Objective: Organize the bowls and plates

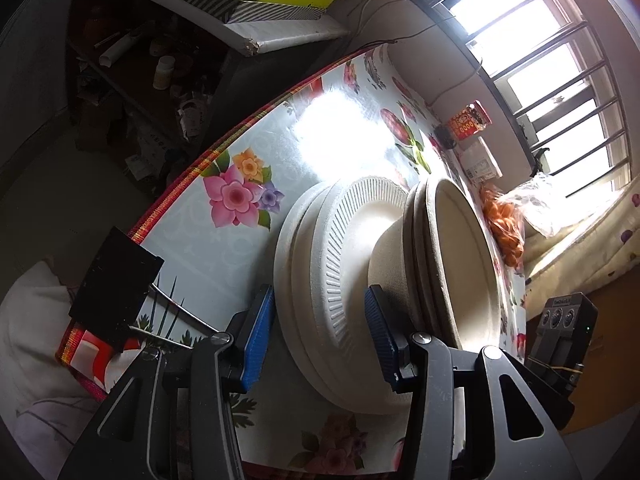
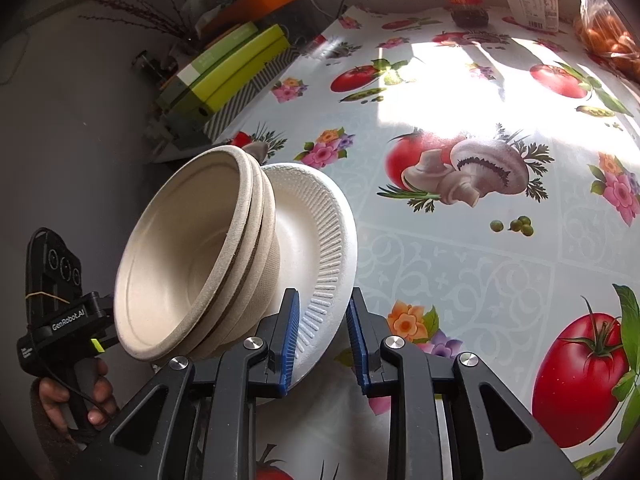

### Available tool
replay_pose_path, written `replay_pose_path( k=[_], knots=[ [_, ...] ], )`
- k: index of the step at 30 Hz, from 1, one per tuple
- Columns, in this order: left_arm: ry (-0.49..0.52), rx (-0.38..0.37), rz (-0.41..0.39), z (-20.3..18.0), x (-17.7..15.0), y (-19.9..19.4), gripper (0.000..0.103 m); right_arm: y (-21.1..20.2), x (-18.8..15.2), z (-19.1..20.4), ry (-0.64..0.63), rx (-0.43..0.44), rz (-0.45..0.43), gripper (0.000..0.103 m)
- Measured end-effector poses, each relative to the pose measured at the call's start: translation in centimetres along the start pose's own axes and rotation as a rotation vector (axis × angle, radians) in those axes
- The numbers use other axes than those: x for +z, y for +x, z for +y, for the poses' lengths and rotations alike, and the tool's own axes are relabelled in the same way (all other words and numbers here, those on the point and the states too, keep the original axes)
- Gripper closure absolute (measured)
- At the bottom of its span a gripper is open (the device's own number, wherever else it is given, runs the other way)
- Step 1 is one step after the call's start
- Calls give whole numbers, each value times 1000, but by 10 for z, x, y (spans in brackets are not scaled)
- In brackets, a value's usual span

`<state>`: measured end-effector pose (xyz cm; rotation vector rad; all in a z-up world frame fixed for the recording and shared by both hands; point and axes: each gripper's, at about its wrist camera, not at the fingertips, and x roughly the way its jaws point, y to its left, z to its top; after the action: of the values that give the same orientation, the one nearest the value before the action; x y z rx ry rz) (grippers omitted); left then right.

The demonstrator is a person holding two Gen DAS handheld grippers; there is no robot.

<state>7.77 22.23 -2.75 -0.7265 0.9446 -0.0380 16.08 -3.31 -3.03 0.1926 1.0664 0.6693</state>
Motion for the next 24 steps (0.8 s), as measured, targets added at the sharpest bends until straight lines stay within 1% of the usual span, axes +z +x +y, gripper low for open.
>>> replay_pose_path(
  k=[7, 11, 24],
  knots=[
    [6, -14, 1, -9, -1, 7, 56, -6, 1, -10, 15, -9, -16, 80],
    [19, -34, 20, -19, 0, 17, 56, -15, 1, -21, 37, -30, -34, 80],
    [110, -87, 94, -71, 0, 59, 56, -50, -1, -70, 127, -107, -100, 80]
  ],
)
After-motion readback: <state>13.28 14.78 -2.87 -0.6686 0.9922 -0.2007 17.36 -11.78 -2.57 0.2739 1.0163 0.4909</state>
